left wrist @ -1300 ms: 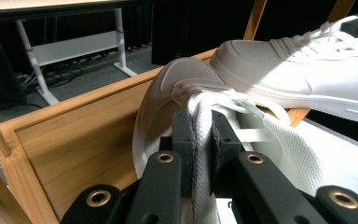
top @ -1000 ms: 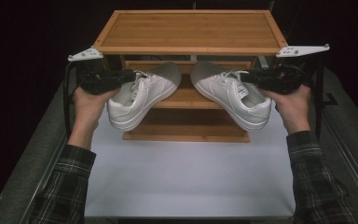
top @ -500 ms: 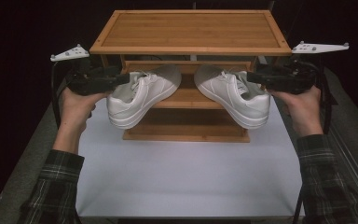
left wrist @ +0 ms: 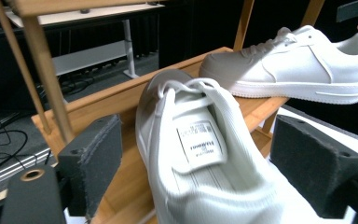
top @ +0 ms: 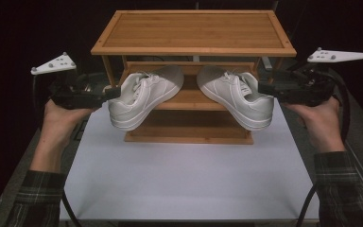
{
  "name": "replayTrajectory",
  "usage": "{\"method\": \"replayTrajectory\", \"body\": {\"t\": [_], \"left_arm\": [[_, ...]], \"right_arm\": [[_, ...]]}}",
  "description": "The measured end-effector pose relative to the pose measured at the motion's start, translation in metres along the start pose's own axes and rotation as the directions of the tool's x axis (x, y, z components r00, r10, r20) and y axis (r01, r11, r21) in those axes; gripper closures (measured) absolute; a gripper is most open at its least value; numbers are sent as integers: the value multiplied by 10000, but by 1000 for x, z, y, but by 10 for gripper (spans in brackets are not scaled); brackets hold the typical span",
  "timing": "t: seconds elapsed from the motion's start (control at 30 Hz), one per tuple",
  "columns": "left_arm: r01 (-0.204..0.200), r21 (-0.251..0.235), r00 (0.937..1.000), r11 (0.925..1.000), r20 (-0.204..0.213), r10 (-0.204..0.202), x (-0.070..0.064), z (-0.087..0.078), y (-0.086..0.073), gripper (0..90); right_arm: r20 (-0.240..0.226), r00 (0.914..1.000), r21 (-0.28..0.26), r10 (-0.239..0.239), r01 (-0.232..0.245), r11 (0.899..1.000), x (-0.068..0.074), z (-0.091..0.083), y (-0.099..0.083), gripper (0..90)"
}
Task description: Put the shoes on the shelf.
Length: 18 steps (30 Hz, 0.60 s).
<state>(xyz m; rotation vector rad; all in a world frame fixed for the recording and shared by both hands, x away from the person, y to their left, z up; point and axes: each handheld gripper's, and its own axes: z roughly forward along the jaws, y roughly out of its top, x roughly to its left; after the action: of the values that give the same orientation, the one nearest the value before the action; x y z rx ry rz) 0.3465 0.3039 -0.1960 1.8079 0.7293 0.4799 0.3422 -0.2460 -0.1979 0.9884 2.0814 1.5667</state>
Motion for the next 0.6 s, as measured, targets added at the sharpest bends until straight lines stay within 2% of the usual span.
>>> {"method": "replayTrajectory", "body": {"t": [0.07,0.13,0.2,0.23,0.27,0.3,0.33,0.47,0.53,0.57,0.6], "left_arm": [[-18,-18,10000,10000,9,18,-2,-11,-9,153],[-12,-17,10000,10000,77,12,-3,-16,-17,144],[3,31,9999,10000,108,-3,-3,-17,-21,139],[3,120,9999,9999,144,-4,-4,-17,-31,115],[3,120,9999,9999,144,-4,-4,-17,-31,108],[-48,161,9998,9999,203,45,-6,-17,-43,99],[-48,161,9998,9999,203,45,-6,-17,-43,86],[-187,365,9983,9992,557,167,-9,-7,-69,70],[-193,398,9979,9990,632,167,-9,-3,-73,70],[-193,377,9968,9991,780,163,-9,7,-78,70],[-193,377,9968,9991,780,163,-9,7,-78,71]], "right_arm": [[74,9999,-52,103,-102,9999,1,-10,-8,176],[53,9999,-33,151,-151,9999,1,-16,-16,160],[46,9998,-9,187,-187,9998,1,-18,-20,155],[11,9998,62,216,-216,9997,1,-22,-31,142],[11,9998,62,216,-216,9997,1,-22,-31,142],[-73,9996,113,284,-284,9995,1,-24,-41,136],[-110,9996,130,258,-256,9996,1,-24,-45,136],[-317,9990,290,314,-305,9991,0,-18,-64,118],[-380,9987,485,335,-316,9983,1,-10,-71,110],[-429,9984,582,362,-336,9977,2,-5,-75,107],[-429,9984,582,362,-336,9977,2,-5,-75,107]]}}
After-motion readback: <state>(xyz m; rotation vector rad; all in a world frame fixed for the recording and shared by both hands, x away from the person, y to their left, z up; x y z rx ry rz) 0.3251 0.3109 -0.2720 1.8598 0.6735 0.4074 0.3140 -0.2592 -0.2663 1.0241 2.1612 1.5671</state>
